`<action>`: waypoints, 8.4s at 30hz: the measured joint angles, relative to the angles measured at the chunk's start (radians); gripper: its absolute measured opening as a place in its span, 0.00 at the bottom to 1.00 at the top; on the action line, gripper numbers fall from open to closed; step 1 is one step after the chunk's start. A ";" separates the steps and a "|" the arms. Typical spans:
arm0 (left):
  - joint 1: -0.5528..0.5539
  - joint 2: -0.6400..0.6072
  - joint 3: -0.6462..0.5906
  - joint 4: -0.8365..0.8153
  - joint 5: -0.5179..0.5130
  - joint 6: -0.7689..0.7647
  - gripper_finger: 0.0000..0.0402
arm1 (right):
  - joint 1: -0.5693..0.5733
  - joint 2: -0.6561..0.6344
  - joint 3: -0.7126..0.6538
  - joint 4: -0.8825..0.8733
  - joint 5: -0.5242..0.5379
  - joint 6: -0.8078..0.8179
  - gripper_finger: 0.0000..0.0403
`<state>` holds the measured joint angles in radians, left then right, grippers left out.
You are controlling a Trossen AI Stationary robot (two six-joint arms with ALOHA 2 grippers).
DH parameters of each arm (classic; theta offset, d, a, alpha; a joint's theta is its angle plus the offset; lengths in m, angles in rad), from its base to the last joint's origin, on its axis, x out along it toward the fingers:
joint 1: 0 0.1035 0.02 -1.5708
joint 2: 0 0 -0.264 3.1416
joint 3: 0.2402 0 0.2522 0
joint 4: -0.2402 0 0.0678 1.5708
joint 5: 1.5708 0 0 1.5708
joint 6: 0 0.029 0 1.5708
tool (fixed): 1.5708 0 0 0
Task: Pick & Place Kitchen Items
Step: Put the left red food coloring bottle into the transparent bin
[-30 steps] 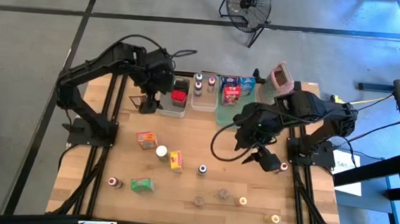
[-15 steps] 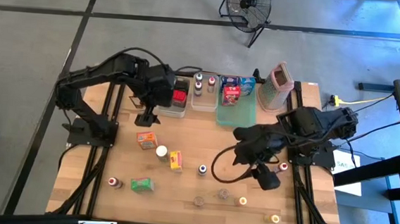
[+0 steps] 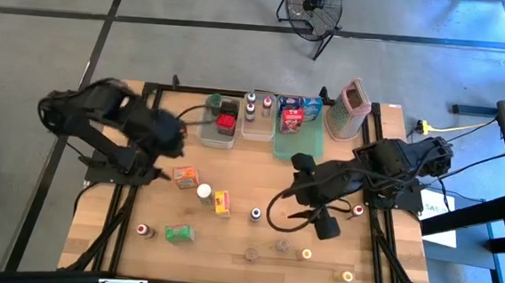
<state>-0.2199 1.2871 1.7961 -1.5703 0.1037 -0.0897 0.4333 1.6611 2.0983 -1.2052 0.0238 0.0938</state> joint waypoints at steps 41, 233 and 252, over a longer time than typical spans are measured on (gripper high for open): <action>-0.795 -0.096 -0.585 0.141 -0.071 -0.847 0.84 | -0.074 0.149 0.001 0.365 -0.152 0.051 0.56; 0.697 0.850 0.288 0.293 -0.070 0.630 0.35 | 0.080 -0.045 0.000 -0.082 0.037 -0.059 0.56; 0.696 0.896 0.288 0.347 -0.092 0.267 0.35 | 0.023 -0.068 0.001 -0.207 0.026 -0.102 0.56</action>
<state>0.4763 2.1836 2.0846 -1.2233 0.0118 0.1778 0.4563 1.5932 2.0991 -1.4118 0.0497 -0.0084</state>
